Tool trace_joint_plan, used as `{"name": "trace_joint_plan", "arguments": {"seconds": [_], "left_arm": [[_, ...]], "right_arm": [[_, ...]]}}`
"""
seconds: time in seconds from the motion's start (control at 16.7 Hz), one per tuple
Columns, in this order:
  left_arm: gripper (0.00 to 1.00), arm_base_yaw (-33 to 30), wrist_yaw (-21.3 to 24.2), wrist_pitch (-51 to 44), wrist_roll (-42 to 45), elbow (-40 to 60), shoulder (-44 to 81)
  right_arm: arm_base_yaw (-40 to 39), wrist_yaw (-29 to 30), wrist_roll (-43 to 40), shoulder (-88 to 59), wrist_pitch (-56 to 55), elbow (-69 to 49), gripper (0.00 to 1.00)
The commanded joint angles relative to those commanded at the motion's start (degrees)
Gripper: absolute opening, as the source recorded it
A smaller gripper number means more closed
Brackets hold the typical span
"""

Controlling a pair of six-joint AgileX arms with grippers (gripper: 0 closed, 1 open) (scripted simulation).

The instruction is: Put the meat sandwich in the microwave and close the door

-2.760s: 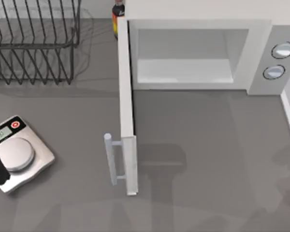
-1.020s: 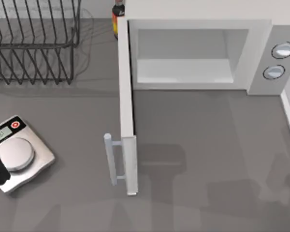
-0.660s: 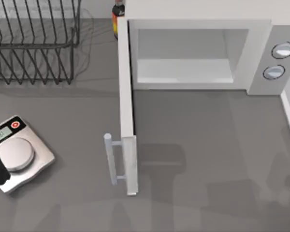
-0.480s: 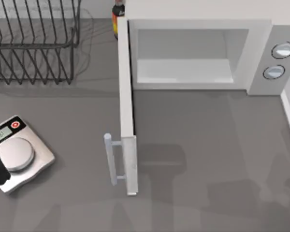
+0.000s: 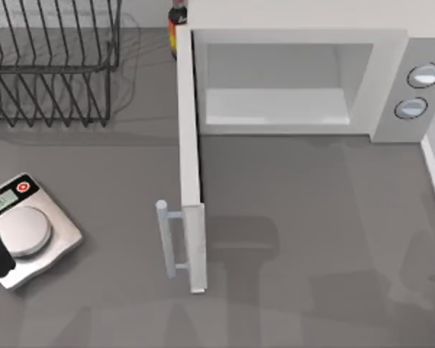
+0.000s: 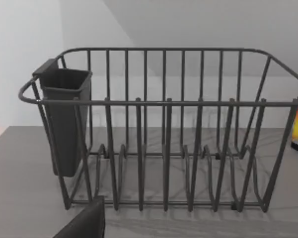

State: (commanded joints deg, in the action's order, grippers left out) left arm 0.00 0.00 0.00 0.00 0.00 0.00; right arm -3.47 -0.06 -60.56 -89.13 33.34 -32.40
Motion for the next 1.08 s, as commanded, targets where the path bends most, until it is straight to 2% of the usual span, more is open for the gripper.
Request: {"name": "trace_joint_plan", "arguments": {"seconds": [0.48,0.54,0.78,1.08], "left_arm": [[1.00,0.0,0.0,0.0,0.0,0.0,0.0],[1.00,0.0,0.0,0.0,0.0,0.0,0.0],[1.00,0.0,0.0,0.0,0.0,0.0,0.0],[1.00,0.0,0.0,0.0,0.0,0.0,0.0]], "right_arm": [[0.0,0.0,0.0,0.0,0.0,0.0,0.00],[0.0,-0.3,1.1,4.0,6.5,-2.8,0.00],[0.1,-0.3,0.6,5.8,10.7,-6.5,0.00],[0.2,-0.3,0.4,9.9,26.4,-14.1,0.00]]}}
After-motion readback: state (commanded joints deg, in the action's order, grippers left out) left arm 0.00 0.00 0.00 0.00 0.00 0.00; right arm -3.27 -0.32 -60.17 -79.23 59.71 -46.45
